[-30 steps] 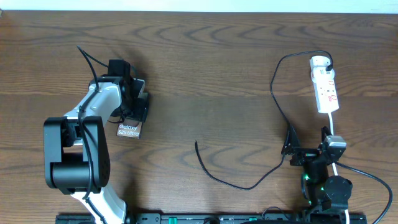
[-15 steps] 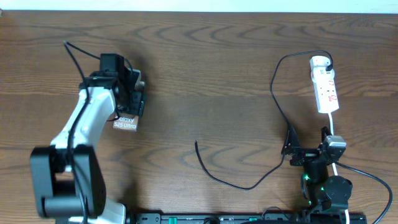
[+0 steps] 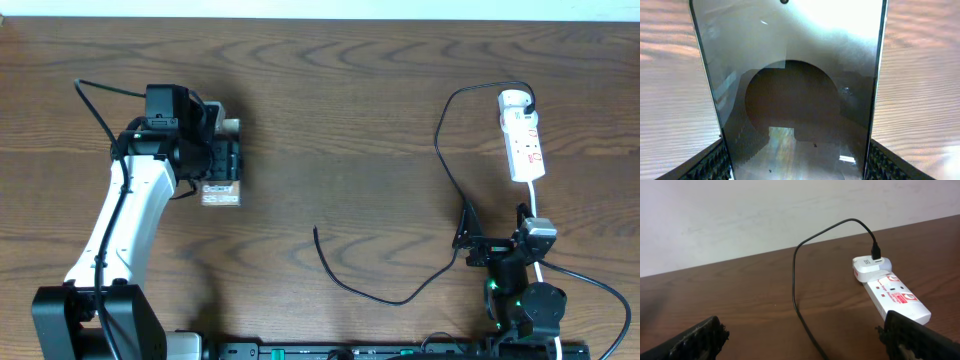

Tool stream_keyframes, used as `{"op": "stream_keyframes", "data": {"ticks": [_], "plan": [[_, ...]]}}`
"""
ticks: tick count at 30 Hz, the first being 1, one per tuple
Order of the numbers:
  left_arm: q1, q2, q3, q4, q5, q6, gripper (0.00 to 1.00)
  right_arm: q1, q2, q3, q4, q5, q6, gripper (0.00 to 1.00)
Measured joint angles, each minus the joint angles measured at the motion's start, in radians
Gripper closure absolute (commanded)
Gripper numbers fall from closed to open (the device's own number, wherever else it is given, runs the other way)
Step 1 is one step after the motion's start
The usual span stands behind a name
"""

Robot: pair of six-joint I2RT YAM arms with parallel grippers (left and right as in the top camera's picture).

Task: Plug charger to phone and switch on socket
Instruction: 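Lift the phone with the left gripper and rotate it upright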

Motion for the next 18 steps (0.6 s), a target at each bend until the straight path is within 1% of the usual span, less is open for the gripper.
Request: {"op": "stream_keyframes", "data": {"ticks": [5, 9, 15, 18], "plan": [[0.0, 0.0, 0.0, 0.003, 0.167, -0.153, 0.93, 0.0, 0.0, 0.0, 0.0, 0.0, 0.0, 0.01], [0.008, 0.0, 0.0, 0.031, 0.353, -0.301, 0.93, 0.0, 0.0, 0.0, 0.0, 0.0, 0.0, 0.01], [0.045, 0.0, 0.0, 0.109, 0.662, -0.629, 0.93, 0.0, 0.0, 0.0, 0.0, 0.0, 0.0, 0.01], [0.068, 0.0, 0.0, 0.117, 0.776, -0.813, 0.93, 0.0, 0.0, 0.0, 0.0, 0.0, 0.0, 0.01]]}}
